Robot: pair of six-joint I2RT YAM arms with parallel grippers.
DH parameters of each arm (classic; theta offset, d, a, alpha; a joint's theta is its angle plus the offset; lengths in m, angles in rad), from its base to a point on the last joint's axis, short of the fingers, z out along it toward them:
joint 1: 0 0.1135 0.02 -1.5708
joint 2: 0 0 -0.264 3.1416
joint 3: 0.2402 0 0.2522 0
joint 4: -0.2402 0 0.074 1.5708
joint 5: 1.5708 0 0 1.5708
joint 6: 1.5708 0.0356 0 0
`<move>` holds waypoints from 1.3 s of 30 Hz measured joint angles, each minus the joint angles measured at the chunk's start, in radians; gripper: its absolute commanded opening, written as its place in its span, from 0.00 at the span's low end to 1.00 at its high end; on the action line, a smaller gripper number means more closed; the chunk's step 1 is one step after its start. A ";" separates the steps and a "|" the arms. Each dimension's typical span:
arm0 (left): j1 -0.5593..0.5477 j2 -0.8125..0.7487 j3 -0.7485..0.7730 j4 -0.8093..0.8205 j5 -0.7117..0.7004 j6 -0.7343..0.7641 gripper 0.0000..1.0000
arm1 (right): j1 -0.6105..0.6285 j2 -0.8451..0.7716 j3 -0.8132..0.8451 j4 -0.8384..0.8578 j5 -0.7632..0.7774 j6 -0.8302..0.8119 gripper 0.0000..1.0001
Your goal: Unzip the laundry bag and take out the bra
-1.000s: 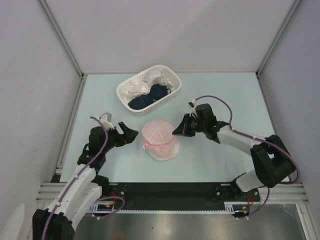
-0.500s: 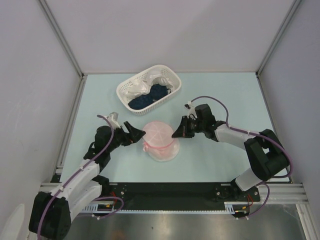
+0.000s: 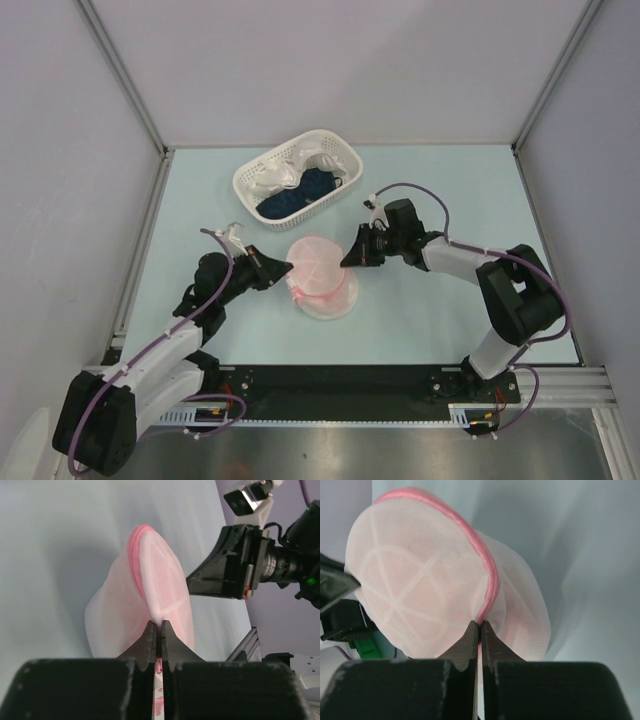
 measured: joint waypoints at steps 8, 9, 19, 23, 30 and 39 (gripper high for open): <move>-0.039 -0.122 -0.025 -0.007 -0.003 -0.037 0.00 | -0.013 0.168 0.261 -0.044 -0.002 -0.034 0.01; -0.043 -0.142 -0.027 -0.014 -0.005 -0.041 0.00 | -0.012 0.191 0.304 -0.045 -0.008 -0.036 0.07; -0.076 -0.211 -0.063 -0.062 -0.061 -0.077 0.00 | 0.011 0.237 0.434 -0.100 0.031 -0.055 0.76; -0.090 -0.199 -0.063 -0.064 -0.103 -0.083 0.00 | 0.029 0.146 0.428 -0.241 0.166 -0.112 0.76; -0.124 -0.174 -0.061 -0.065 -0.165 -0.091 0.00 | 0.160 -0.201 0.273 -0.296 0.310 -0.095 0.60; -0.145 -0.131 -0.039 -0.064 -0.190 -0.098 0.00 | 0.335 -0.229 0.102 -0.149 0.275 0.075 0.40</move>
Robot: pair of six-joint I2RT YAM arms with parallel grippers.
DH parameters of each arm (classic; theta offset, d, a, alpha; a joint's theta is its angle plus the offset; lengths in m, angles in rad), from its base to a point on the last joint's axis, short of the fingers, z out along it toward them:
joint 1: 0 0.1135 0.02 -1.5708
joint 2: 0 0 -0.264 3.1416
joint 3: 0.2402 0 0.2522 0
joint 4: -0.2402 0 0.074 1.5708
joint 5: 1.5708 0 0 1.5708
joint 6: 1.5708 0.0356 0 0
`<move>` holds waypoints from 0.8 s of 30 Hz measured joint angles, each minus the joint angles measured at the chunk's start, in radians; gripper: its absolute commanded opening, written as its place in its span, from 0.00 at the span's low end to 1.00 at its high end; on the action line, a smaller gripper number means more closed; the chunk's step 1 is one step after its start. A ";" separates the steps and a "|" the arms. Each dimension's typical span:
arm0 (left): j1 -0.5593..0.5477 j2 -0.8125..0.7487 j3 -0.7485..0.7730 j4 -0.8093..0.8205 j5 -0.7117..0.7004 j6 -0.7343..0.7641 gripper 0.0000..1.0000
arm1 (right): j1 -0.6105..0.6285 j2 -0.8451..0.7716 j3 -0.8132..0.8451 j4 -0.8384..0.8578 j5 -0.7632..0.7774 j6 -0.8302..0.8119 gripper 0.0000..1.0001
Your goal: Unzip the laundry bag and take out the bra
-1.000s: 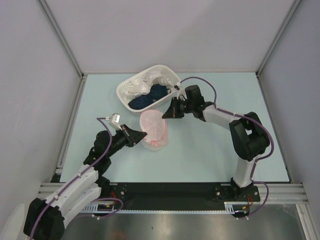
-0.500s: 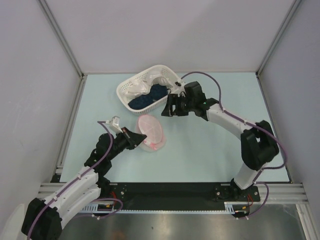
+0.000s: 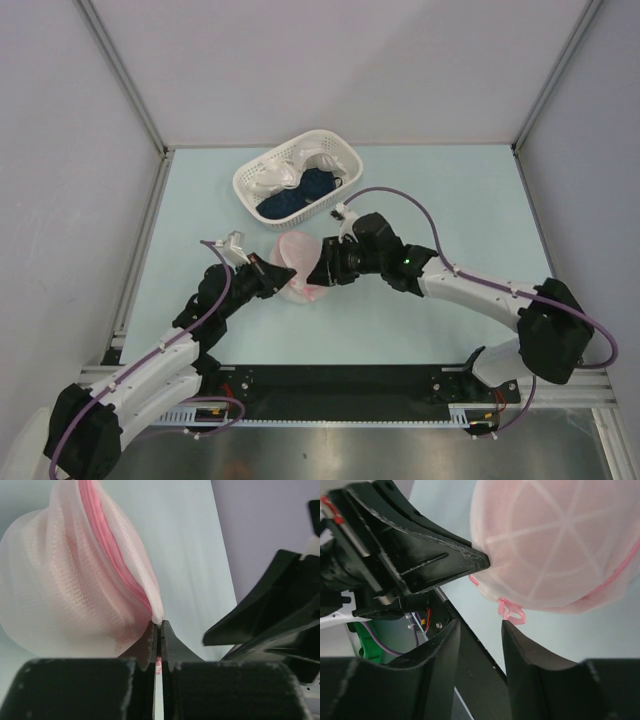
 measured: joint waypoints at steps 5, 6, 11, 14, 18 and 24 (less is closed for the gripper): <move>-0.004 -0.003 0.000 -0.001 -0.007 -0.001 0.00 | 0.028 0.102 -0.004 0.058 -0.017 0.047 0.35; -0.004 -0.004 0.000 -0.001 -0.008 -0.001 0.00 | 0.029 0.116 -0.004 0.070 -0.020 0.054 0.34; -0.004 -0.015 0.000 -0.006 -0.017 -0.002 0.00 | 0.036 0.165 -0.004 0.102 -0.026 0.076 0.32; -0.006 -0.020 0.000 -0.014 -0.021 -0.002 0.00 | 0.047 0.181 -0.004 0.103 -0.024 0.084 0.31; -0.008 -0.025 0.000 -0.021 -0.024 -0.002 0.00 | 0.061 0.183 -0.003 0.103 -0.018 0.087 0.31; -0.008 -0.025 0.001 -0.024 -0.024 -0.002 0.00 | 0.067 0.200 -0.001 0.105 -0.007 0.087 0.27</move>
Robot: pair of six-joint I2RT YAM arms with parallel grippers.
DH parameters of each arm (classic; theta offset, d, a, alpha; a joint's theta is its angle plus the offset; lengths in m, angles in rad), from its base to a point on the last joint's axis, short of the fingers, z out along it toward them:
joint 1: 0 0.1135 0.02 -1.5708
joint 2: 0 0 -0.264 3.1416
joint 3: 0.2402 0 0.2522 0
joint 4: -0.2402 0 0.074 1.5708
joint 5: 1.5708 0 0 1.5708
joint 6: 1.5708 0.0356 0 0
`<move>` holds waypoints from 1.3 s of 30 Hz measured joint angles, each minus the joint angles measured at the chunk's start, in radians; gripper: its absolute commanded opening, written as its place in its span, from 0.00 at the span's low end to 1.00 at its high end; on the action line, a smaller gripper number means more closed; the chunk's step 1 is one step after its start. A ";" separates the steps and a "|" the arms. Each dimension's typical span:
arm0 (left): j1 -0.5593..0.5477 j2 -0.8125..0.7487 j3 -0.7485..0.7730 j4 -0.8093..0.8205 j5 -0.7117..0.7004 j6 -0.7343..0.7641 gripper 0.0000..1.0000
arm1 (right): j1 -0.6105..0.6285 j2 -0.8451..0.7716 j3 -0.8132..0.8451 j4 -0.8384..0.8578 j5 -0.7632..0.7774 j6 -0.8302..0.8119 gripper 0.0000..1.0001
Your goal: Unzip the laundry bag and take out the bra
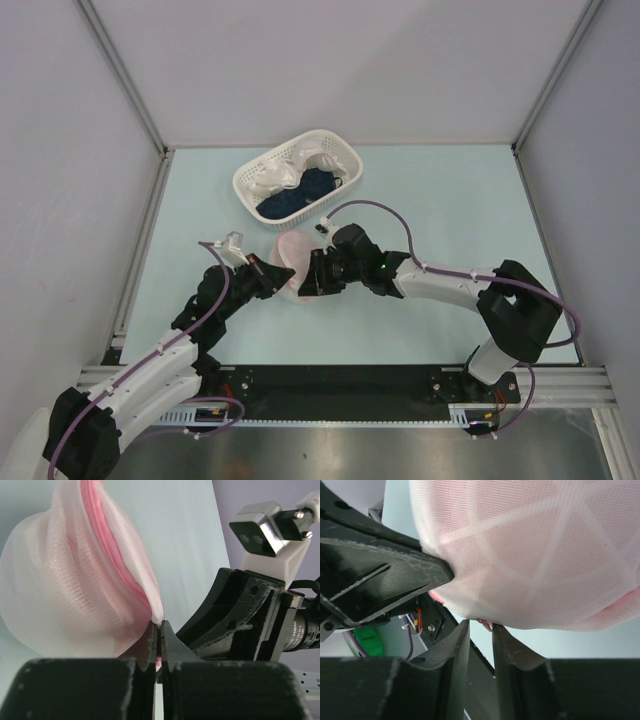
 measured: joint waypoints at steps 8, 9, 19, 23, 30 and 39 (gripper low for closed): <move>-0.001 -0.002 0.000 -0.006 -0.001 0.000 0.00 | 0.002 0.025 0.009 -0.006 0.016 -0.002 0.00; -0.001 -0.005 0.000 -0.008 -0.002 0.000 0.00 | 0.002 0.025 0.010 -0.008 0.019 -0.003 0.00; -0.002 -0.025 0.013 -0.055 -0.035 0.004 0.00 | 0.003 0.025 0.013 -0.011 0.035 -0.008 0.00; -0.002 -0.038 0.020 -0.083 -0.056 0.007 0.00 | 0.002 0.016 0.010 -0.013 0.047 -0.008 0.00; 0.005 -0.050 0.028 -0.111 -0.071 0.013 0.00 | -0.021 -0.053 -0.050 -0.040 0.076 -0.008 0.00; 0.038 -0.062 0.034 -0.133 -0.066 0.032 0.00 | -0.060 -0.117 -0.122 -0.067 0.096 -0.009 0.00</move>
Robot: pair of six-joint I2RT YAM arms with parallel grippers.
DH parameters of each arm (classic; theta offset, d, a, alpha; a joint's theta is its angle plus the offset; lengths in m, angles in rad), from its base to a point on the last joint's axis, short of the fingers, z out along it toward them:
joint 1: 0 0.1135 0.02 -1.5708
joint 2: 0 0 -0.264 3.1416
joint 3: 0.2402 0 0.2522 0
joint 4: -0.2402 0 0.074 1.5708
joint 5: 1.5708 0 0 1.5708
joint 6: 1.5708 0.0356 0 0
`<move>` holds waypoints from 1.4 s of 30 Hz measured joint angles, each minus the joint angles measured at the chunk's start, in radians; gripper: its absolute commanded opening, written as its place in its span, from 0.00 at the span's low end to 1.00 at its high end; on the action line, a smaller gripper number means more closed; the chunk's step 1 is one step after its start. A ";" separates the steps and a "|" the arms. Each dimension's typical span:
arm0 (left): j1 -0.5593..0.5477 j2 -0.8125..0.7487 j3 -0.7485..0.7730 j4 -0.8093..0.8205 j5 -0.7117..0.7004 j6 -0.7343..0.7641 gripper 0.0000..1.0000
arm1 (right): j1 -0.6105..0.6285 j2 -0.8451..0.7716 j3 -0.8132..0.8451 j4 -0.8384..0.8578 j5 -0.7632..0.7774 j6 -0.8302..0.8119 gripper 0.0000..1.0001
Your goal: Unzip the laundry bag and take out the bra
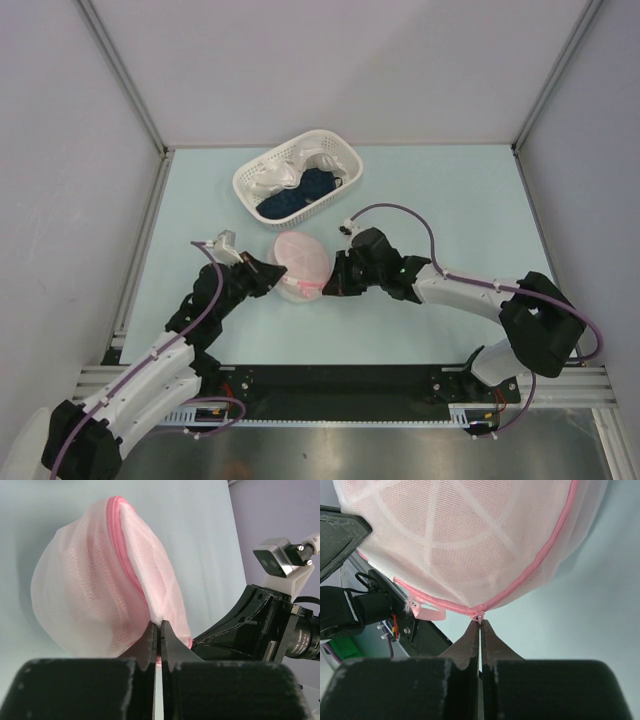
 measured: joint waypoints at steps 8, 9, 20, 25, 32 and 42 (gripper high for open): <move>0.006 0.150 0.072 0.041 0.055 0.063 0.00 | 0.009 -0.076 -0.001 -0.072 0.030 -0.016 0.00; 0.006 0.180 0.086 0.048 0.063 0.073 0.00 | 0.012 -0.090 0.001 -0.088 0.037 -0.018 0.00; 0.006 0.542 0.311 0.152 0.202 0.180 0.70 | 0.127 -0.193 0.081 -0.234 0.140 -0.031 0.00; 0.007 0.538 0.327 0.117 0.195 0.205 0.88 | 0.168 -0.166 0.082 -0.222 0.155 0.005 0.00; 0.007 0.278 0.291 -0.069 0.084 0.234 0.86 | 0.176 -0.046 0.082 -0.127 0.161 0.047 0.00; 0.007 0.031 0.110 -0.211 0.075 0.165 0.76 | 0.181 0.062 0.140 -0.063 0.130 0.049 0.00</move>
